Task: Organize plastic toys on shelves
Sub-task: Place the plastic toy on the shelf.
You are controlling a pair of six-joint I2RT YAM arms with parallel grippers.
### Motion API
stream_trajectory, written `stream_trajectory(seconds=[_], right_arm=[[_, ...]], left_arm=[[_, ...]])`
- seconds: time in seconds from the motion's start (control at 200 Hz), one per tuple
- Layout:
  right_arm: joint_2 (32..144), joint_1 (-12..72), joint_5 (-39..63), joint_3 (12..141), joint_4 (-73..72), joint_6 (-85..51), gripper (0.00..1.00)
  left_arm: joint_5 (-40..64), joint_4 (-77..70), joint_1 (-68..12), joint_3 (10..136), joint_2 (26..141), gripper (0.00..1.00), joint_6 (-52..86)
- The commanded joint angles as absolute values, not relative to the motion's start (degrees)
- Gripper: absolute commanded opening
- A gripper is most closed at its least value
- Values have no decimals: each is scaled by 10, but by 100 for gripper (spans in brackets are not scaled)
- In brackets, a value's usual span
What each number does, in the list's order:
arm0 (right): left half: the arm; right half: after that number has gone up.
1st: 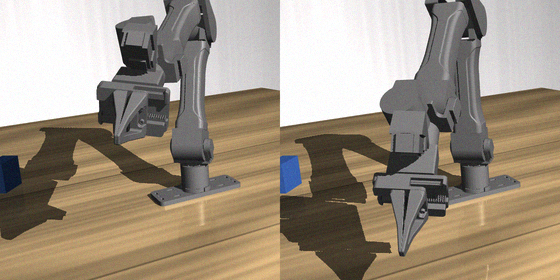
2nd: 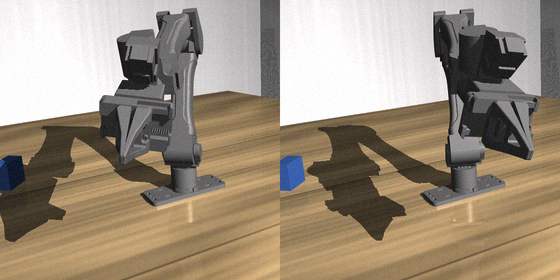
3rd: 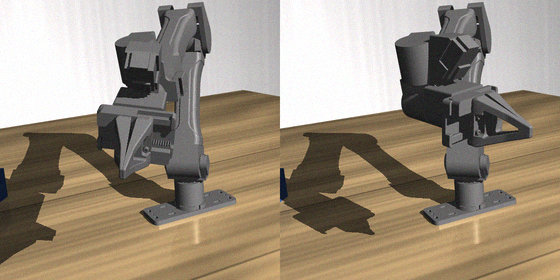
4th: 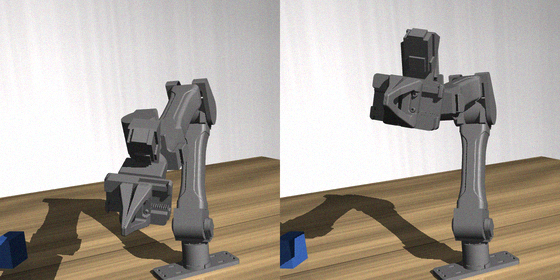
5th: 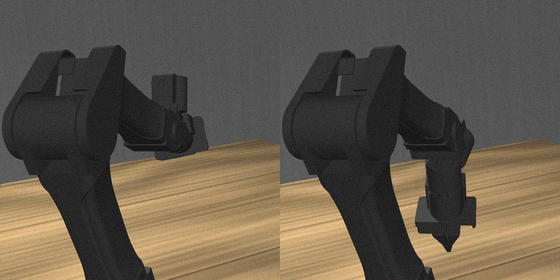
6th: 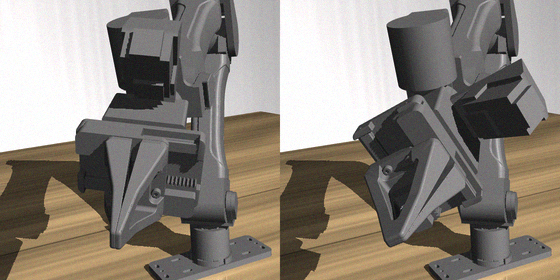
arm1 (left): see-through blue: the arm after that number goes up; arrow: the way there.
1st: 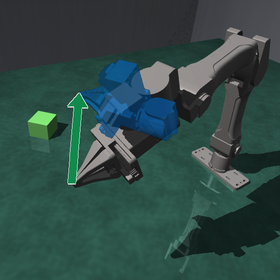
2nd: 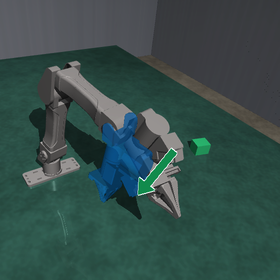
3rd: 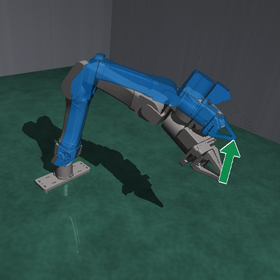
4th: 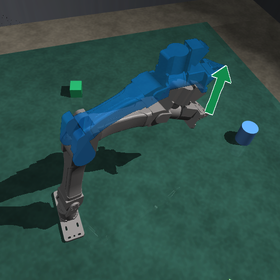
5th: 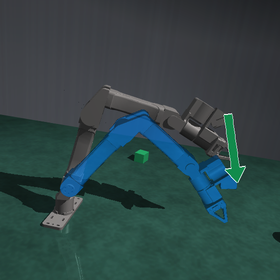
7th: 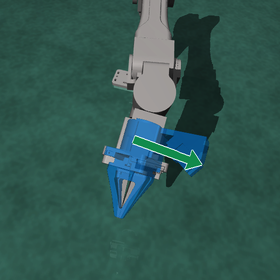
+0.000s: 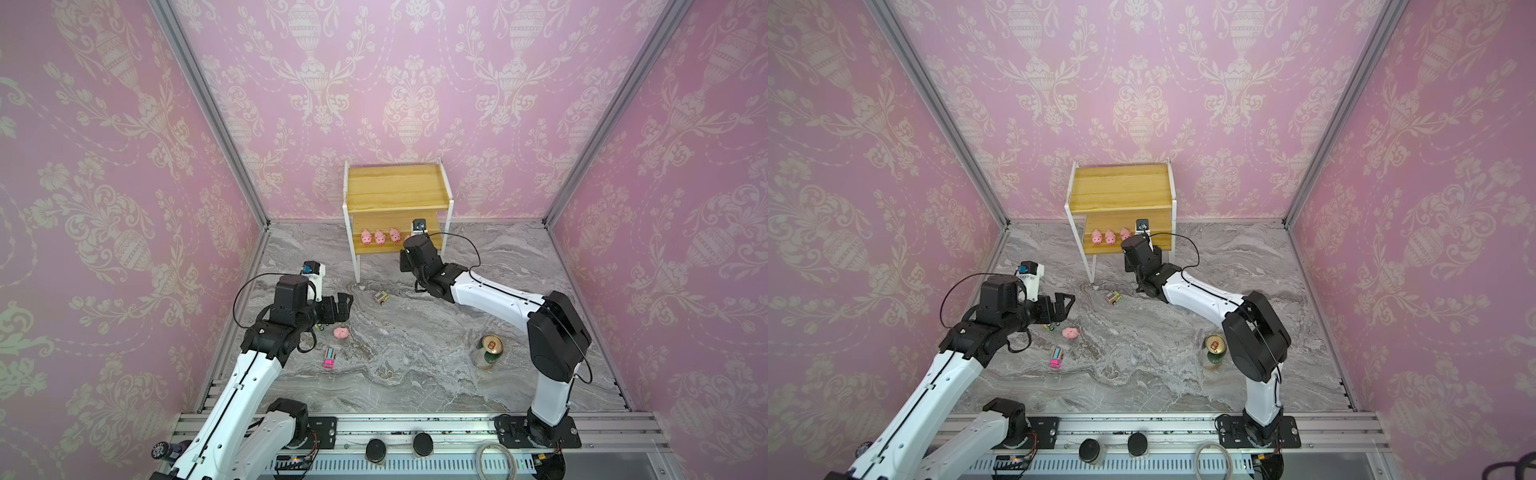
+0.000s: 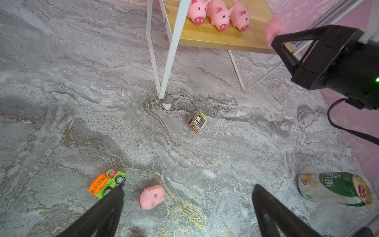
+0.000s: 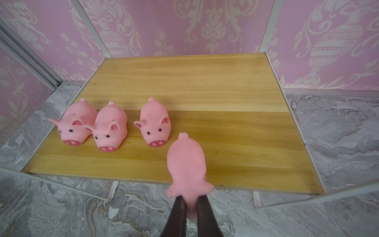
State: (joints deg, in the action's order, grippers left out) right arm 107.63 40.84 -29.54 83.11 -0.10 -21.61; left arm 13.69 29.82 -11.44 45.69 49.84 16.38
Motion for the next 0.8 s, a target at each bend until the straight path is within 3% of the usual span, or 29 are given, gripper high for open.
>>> stream_trajectory(seconds=[0.0, 0.64, 0.731, 0.796], right_arm=[[1098, 402, -309, 862, 6, -231, 11], [1153, 390, -352, 915, -6, -225, 14], [1158, 388, -353, 922, -1, -225, 18], [1158, 388, -352, 923, 2, -225, 27]], left_arm=[[147, 298, -118, 454, 494, 99, 152], [143, 299, -118, 454, 496, 99, 151], [142, 300, -118, 454, 496, 99, 151], [141, 300, -118, 454, 495, 99, 150]])
